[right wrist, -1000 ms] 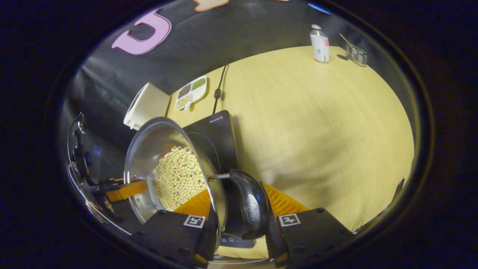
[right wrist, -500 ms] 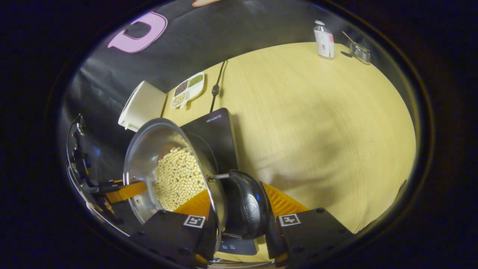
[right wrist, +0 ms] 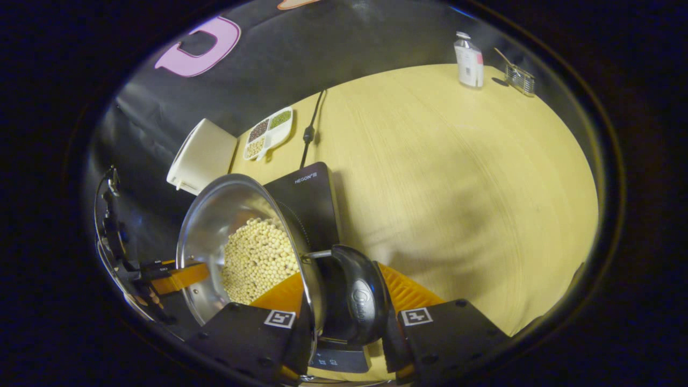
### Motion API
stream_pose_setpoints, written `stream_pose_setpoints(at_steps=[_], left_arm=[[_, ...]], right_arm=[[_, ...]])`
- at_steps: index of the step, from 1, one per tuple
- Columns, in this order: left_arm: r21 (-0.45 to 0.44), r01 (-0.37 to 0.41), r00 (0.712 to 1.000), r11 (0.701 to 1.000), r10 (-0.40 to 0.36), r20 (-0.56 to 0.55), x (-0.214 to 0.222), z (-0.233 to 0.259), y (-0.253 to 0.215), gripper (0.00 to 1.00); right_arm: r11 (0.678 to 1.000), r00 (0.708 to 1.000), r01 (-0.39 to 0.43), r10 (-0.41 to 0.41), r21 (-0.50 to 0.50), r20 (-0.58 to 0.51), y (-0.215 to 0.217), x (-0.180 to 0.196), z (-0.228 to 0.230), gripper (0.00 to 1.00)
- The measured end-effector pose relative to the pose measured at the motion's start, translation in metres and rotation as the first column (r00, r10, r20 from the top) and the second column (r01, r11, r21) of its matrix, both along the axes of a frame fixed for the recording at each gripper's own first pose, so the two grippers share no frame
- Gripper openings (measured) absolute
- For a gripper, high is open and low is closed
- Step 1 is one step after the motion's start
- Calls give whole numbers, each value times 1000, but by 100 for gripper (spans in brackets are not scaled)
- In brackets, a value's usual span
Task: First push the handle of the pot to place it horizontally, then grasp the pot with both hands and set it on the induction cooktop.
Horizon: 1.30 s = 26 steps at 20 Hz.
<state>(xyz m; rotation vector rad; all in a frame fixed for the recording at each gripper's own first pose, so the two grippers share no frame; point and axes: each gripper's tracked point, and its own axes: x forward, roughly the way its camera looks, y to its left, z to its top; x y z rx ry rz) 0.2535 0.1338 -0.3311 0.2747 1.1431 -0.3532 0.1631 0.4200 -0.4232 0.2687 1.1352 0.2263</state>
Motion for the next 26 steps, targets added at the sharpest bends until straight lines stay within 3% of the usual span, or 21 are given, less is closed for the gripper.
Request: stream_pose_setpoints(at_steps=[16, 18, 19, 20, 23, 24, 25, 26], left_arm=[[-66, -6, 999, 998, 9, 39, 4, 0, -2, 70], [-75, -12, 999, 997, 15, 42, 4, 0, -3, 70], [-81, -16, 999, 997, 19, 43, 4, -1, -3, 70], [-87, -20, 999, 996, 24, 45, 4, 0, -3, 70], [-105, -37, 998, 994, 43, 51, 3, -1, -3, 70], [-106, -50, 997, 993, 56, 54, 2, -2, -1, 70], [-98, -71, 996, 993, 77, 53, 2, -5, 2, 71], [-94, -95, 993, 991, 101, 57, 1, -8, 4, 72]], right_arm=[[1000, 1000, -23, 23, -8, 17, -1, 2, 0, 54], [1000, 1000, -22, 22, -10, 18, -2, 3, 0, 59], [1000, 1000, -22, 22, -10, 16, -1, 2, 0, 55], [1000, 1000, -19, 19, -11, 14, -1, 2, 0, 59], [1000, 1000, -19, 19, -14, 16, -2, 2, -1, 55], [999, 1000, -22, 22, -30, 15, -3, 1, -3, 60], [998, 1000, -31, 31, -54, 4, -6, -3, -9, 57], [996, 999, -50, 50, -74, -4, -9, -7, -12, 68]])
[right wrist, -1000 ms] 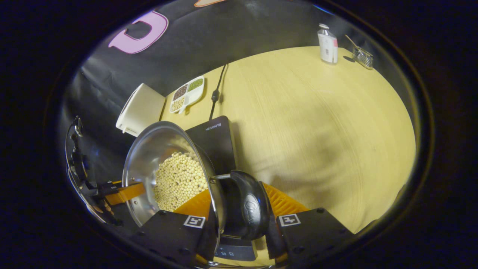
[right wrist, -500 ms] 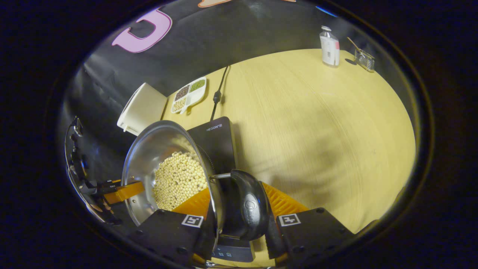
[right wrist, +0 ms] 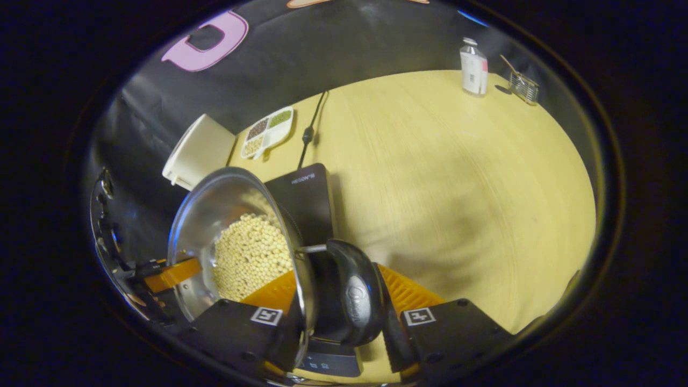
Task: First push the handle of the pot to place it horizontally, then grasp the pot with both hands and set it on the induction cooktop.
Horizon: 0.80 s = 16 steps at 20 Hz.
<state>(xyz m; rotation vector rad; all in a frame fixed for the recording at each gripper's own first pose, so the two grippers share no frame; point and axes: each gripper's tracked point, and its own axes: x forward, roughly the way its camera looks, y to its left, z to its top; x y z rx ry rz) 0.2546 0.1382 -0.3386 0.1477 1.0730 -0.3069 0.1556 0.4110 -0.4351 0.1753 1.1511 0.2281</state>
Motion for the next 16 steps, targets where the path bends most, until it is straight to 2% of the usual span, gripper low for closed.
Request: stream_pose_setpoints(at_steps=[1, 2, 3, 4, 5, 6, 7, 8, 9, 10, 12, 13, 14, 15, 16], left_arm=[[-2, -36, 999, 999, 36, 23, 4, -2, 4, 88], [-32, -62, 997, 998, 64, 51, 2, 7, 1, 100], [-58, -79, 993, 995, 84, 80, 2, 13, -1, 99], [-75, -88, 989, 993, 96, 112, 1, 21, -3, 100], [-83, -93, 984, 992, 104, 141, 0, 30, -4, 98], [-83, -92, 981, 992, 105, 165, -2, 37, -4, 98], [-75, -95, 978, 993, 107, 178, -6, 44, -4, 98], [-66, -99, 975, 993, 110, 194, -8, 52, -3, 98], [-54, -101, 973, 993, 110, 204, -11, 58, -3, 98], [-42, -101, 971, 994, 108, 215, -15, 65, -5, 98], [-49, -73, 970, 996, 82, 228, -26, 80, -19, 100], [-61, -55, 969, 997, 68, 239, -32, 90, -29, 98], [-73, -35, 966, 997, 53, 255, -38, 99, -40, 98], [-77, -22, 961, 997, 42, 272, -43, 109, -49, 98], [-77, -10, 956, 997, 32, 291, -50, 121, -56, 97]], right_arm=[[1000, 1000, -14, 14, -21, 21, -4, -2, 2, 73], [999, 998, -24, 25, -26, 49, -7, 2, 6, 87], [999, 996, -26, 28, -26, 80, -10, 0, 14, 100], [1000, 993, -21, 23, -12, 114, -11, 3, 24, 100], [1000, 989, -10, 10, 3, 150, -13, 4, 36, 94], [1000, 982, 3, -6, 14, 187, -17, 7, 48, 100], [1000, 976, 12, -15, 14, 219, -22, 7, 61, 94], [1000, 967, 18, -20, 11, 253, -28, 8, 75, 100], [1000, 957, 20, -21, 7, 289, -34, 7, 90, 94], [1000, 945, 20, -19, 0, 325, -40, 8, 104, 100], [1000, 921, 22, -19, -1, 389, -51, 6, 135, 100], [1000, 910, 23, -24, 6, 414, -56, 4, 148, 94], [1000, 900, 22, -27, 17, 436, -60, 3, 161, 100], [999, 893, 15, -29, 36, 449, -64, -1, 173, 100], [998, 890, 7, -34, 63, 455, -66, -5, 183, 94]])
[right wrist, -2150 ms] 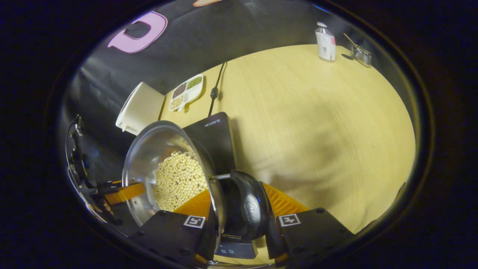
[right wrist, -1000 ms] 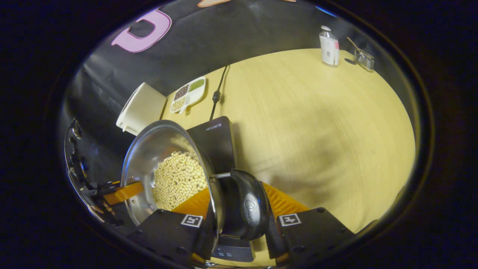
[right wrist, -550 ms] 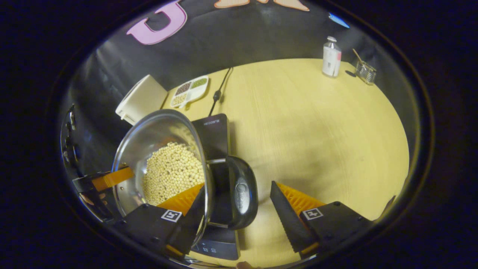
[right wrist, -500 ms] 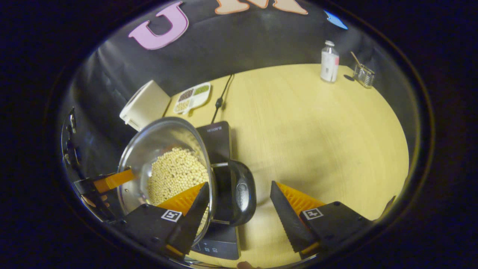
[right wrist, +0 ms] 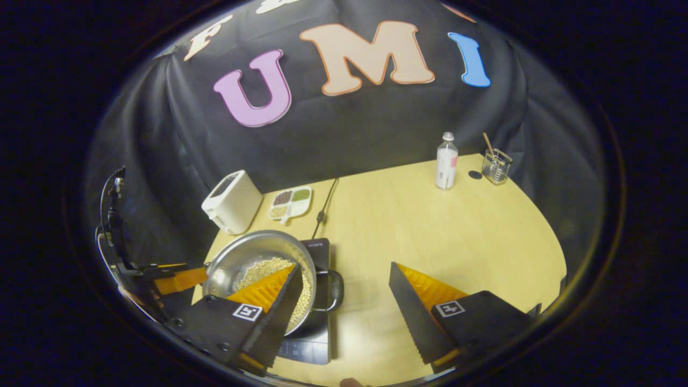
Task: First push the handle of the pot to place it horizontally, then grasp the pot with both hands and set it on the induction cooktop.
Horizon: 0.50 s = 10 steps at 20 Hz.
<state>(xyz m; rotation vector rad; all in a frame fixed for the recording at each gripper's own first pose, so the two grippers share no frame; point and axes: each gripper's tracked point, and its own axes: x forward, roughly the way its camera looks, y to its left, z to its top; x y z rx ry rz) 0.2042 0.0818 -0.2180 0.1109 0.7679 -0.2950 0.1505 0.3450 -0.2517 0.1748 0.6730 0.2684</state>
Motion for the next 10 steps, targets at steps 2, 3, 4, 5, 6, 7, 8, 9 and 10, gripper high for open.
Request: stream_pose_setpoints(at_steps=[2, 3, 4, 5, 6, 7, 8, 9, 10], left_arm=[[-1, 10, 999, 1000, -10, 44, -16, 22, -18, 97], [-11, 11, 998, 1000, -10, 63, -26, 34, -28, 97], [-23, 11, 997, 1000, -9, 82, -35, 45, -40, 98], [-32, 13, 995, 999, -10, 104, -43, 56, -51, 98], [-36, 11, 991, 999, -6, 131, -52, 65, -64, 97], [-41, 5, 988, 999, 1, 157, -60, 76, -76, 97], [-49, -2, 983, 999, 11, 183, -67, 87, -89, 97], [-60, -7, 978, 998, 19, 210, -74, 99, -104, 97], [-72, -11, 971, 997, 27, 236, -80, 110, -118, 97]], right_arm=[[999, 999, -13, 11, 42, 41, -10, -5, 26, 100], [999, 998, -22, 20, 42, 66, -21, -7, 39, 94], [999, 995, -33, 31, 28, 97, -33, -8, 50, 93], [999, 991, -46, 44, 9, 129, -45, -9, 63, 93], [998, 985, -63, 63, -9, 163, -57, -10, 78, 100], [997, 977, -74, 78, -25, 201, -68, -11, 94, 100], [996, 968, -85, 92, -41, 234, -80, -11, 110, 100], [994, 959, -97, 106, -48, 264, -91, -13, 125, 100], [993, 949, -107, 116, -47, 292, -101, -15, 141, 100]])
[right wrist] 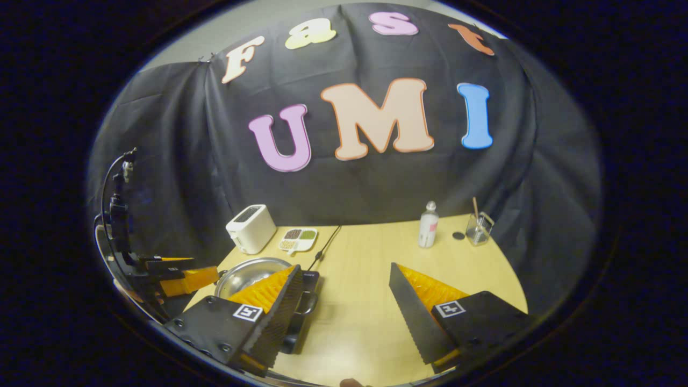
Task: First push the handle of the pot to place it horizontally, then grasp the pot with both hands and set it on the induction cooktop.
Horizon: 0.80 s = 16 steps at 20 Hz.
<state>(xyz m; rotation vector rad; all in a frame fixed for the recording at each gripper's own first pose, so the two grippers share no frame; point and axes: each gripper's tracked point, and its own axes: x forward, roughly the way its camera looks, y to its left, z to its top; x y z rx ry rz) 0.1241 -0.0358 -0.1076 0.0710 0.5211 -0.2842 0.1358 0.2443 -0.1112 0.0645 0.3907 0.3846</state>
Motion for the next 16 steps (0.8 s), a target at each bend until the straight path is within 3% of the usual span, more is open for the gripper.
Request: stream_pose_setpoints(at_steps=[6, 7, 8, 9, 11, 12, 13, 14, 15, 16], left_arm=[[-62, -55, 975, 997, 66, 211, -36, 80, -66, 97], [-76, -56, 967, 995, 73, 242, -45, 91, -78, 96], [-86, -61, 959, 994, 82, 271, -51, 94, -90, 96], [-89, -69, 950, 994, 92, 298, -57, 98, -98, 96], [-107, -93, 932, 990, 125, 340, -70, 110, -109, 96], [-122, -101, 926, 987, 138, 351, -77, 111, -114, 96], [-139, -101, 922, 985, 145, 360, -84, 113, -119, 96], [-155, -96, 917, 983, 148, 371, -89, 114, -125, 99], [-170, -93, 911, 981, 153, 384, -94, 116, -129, 94], [-178, -93, 907, 980, 157, 391, -98, 109, -129, 96]], right_arm=[[1000, 981, -28, 26, 9, 193, -67, -8, 78, 100], [1000, 976, -27, 24, 7, 214, -76, -10, 85, 93], [1000, 972, -29, 26, 10, 235, -85, -12, 93, 93], [999, 966, -31, 27, 11, 256, -92, -15, 100, 100], [999, 959, -44, 39, 12, 280, -105, -25, 107, 100], [999, 958, -48, 41, 19, 284, -112, -29, 109, 93], [998, 957, -54, 43, 29, 288, -118, -34, 112, 93], [998, 955, -59, 45, 38, 294, -125, -39, 114, 100], [997, 954, -61, 47, 38, 297, -133, -43, 113, 93], [998, 953, -53, 38, 42, 301, -140, -46, 112, 93]])
